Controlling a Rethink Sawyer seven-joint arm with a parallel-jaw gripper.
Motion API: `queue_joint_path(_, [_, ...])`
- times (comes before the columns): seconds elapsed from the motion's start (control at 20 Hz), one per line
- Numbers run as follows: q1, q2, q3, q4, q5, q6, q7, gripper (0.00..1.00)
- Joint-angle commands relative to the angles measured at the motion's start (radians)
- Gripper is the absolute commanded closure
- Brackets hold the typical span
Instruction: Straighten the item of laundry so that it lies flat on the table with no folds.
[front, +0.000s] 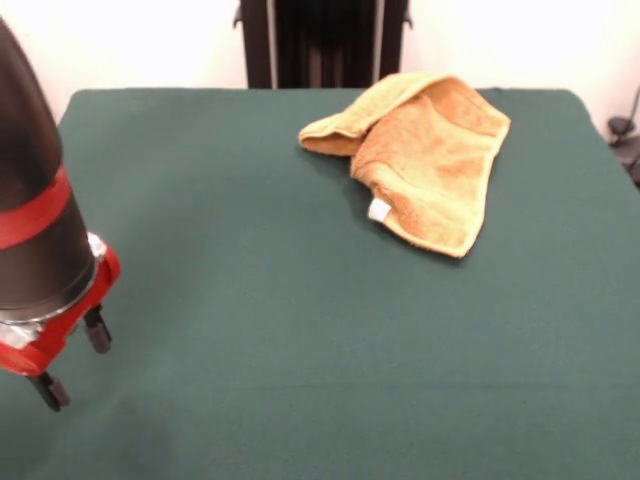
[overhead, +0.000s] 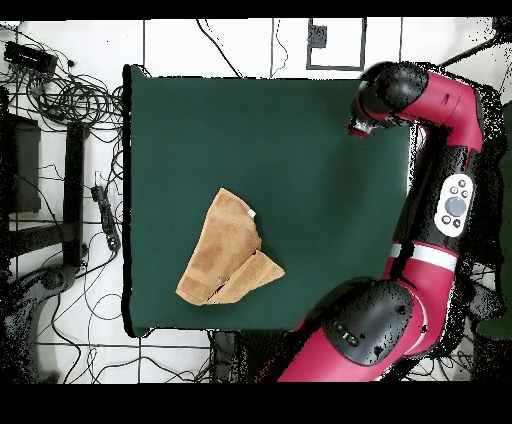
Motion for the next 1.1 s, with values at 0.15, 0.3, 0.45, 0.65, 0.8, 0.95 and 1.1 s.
queue_joint_path(0.15, [0.072,0.009,-0.017,0.109,0.038,-0.015,0.032,0.00])
queue_joint_path(0.3, [0.035,-0.029,-0.056,0.207,0.097,-0.075,0.107,0.00])
queue_joint_path(0.45, [0.008,-0.062,-0.088,0.275,0.139,-0.108,0.158,0.00])
queue_joint_path(0.65, [0.001,-0.073,-0.114,0.280,0.170,-0.107,0.186,0.00])
queue_joint_path(0.8, [0.003,-0.077,-0.130,0.277,0.184,-0.101,0.195,0.00])
queue_joint_path(0.95, [-0.004,-0.089,-0.151,0.297,0.201,-0.123,0.212,0.00])
queue_joint_path(1.1, [-0.008,-0.088,-0.169,0.301,0.213,-0.151,0.227,0.00])
